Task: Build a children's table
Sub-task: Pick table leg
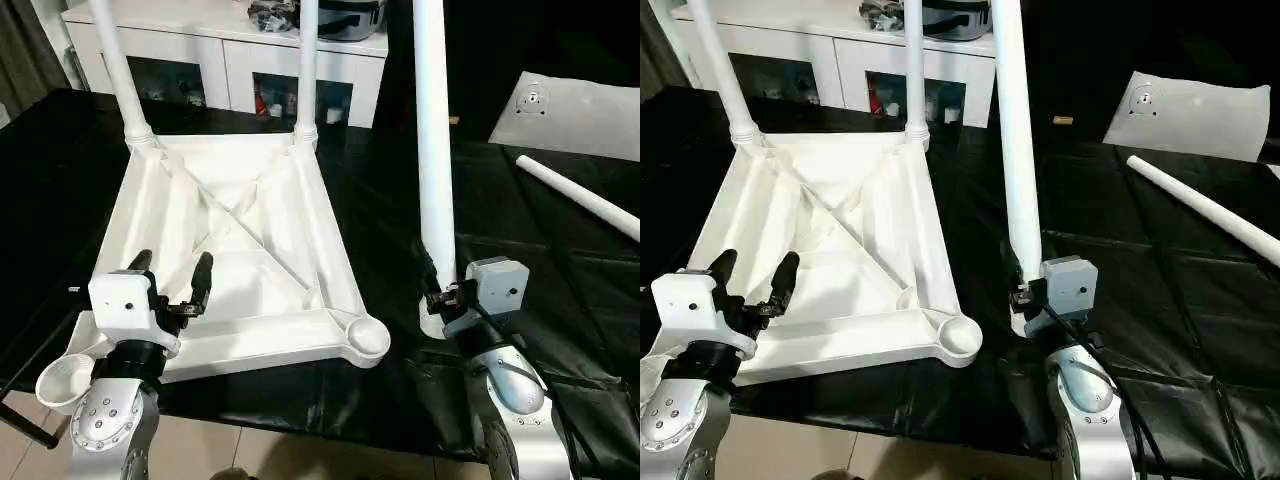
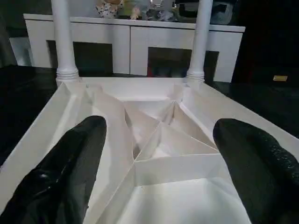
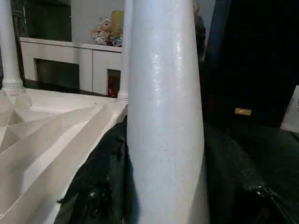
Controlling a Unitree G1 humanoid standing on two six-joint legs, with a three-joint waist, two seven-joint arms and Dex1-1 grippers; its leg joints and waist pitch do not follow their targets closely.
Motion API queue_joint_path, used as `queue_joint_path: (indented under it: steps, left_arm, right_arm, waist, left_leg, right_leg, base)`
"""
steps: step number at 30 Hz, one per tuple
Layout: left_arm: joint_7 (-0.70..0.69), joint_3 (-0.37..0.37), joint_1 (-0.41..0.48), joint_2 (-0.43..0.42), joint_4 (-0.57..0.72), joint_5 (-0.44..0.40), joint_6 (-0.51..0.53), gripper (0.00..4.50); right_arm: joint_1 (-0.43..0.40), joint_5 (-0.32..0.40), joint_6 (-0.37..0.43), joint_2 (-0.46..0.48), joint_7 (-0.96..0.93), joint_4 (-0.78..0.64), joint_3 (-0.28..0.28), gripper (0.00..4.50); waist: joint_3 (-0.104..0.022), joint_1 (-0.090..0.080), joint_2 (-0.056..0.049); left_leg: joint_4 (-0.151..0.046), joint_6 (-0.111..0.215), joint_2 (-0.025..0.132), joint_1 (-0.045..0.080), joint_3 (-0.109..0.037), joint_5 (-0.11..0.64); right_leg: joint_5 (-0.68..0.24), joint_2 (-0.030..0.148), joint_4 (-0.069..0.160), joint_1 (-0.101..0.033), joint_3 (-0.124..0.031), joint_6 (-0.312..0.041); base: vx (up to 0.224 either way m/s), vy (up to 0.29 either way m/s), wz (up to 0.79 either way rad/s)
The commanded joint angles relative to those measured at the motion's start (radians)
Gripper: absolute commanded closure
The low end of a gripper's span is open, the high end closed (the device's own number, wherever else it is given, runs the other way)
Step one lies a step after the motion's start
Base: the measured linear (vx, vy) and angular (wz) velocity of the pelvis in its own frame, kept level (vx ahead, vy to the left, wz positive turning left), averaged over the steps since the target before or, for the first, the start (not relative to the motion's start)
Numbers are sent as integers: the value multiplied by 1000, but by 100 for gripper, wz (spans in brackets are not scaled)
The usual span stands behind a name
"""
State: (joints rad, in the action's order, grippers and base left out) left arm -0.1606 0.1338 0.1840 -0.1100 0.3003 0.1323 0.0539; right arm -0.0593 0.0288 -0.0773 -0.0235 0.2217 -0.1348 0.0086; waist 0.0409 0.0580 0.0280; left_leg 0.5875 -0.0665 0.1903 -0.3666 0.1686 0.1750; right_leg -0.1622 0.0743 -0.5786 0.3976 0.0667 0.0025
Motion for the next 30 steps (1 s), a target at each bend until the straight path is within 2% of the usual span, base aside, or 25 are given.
queue_joint_path:
  steps: [1,30]
  left_arm:
    - [0,-2,-7,0,-5,0,-9,41]
    - [0,-2,-7,0,-5,0,-9,41]
  right_arm:
    - [9,8,6,-5,-2,1,-1,265]
    - [9,8,6,-5,-2,1,-1,265]
  waist:
    - [-43,0,-9]
    - [-43,0,-9]
  left_leg:
    - [-83,3,31,15,-17,458]
    - [-83,2,31,14,-18,459]
  right_leg:
    - [-448,47,85,-21,-37,-34]
    - [-447,47,84,-21,-37,-35]
  base:
    - [0,0,0]
    - [0,0,0]
